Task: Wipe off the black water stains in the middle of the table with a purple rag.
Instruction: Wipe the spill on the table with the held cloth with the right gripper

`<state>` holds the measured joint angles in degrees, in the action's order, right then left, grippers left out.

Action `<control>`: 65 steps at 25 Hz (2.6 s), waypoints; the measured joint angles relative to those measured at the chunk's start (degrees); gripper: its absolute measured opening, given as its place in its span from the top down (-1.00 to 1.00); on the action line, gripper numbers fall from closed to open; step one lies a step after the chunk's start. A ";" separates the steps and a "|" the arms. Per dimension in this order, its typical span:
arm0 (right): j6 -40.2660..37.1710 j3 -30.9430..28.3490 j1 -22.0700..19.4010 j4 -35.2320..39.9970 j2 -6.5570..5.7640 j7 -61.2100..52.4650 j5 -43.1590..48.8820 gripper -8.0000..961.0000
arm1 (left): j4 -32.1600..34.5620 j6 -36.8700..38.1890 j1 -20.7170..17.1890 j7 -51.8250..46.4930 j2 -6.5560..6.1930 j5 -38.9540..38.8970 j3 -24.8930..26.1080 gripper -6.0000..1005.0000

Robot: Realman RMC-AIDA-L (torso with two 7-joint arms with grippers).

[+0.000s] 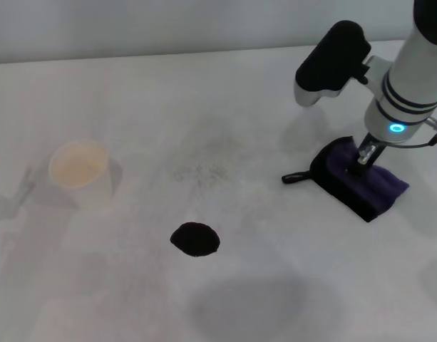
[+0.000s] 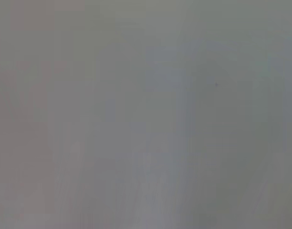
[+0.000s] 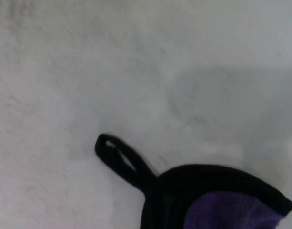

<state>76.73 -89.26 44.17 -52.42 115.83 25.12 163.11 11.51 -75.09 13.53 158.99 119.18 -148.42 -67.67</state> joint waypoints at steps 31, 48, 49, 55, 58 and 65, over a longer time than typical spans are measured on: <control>-9.53 33.59 9.32 -9.62 0.36 -1.93 -32.08 0.82 | -0.38 -2.57 0.88 0.00 0.21 0.43 -0.36 -0.76; -13.38 37.29 14.18 -6.12 0.36 -4.85 -30.78 0.82 | -1.50 -4.46 0.45 0.00 0.17 0.41 -0.36 -0.76; -13.44 37.14 14.20 -5.35 0.36 -5.38 -29.52 0.82 | -1.50 -4.46 0.57 0.00 0.13 0.41 -0.39 -0.76; -13.46 35.99 14.27 -3.19 0.35 -9.08 -21.81 0.82 | -1.43 -4.46 0.67 0.00 0.09 0.41 -0.44 -0.76; -12.60 34.46 13.91 -2.83 0.36 -9.43 -19.79 0.82 | -1.47 -4.46 0.71 0.00 0.09 0.41 -0.45 -0.76; -10.63 37.29 14.02 -3.64 0.35 -8.00 -24.82 0.83 | -1.49 -4.45 1.36 0.00 0.18 0.41 -0.45 -0.76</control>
<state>66.10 -51.97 58.19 -56.05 116.19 17.12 138.29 10.02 -79.55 14.89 158.99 119.35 -148.01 -68.12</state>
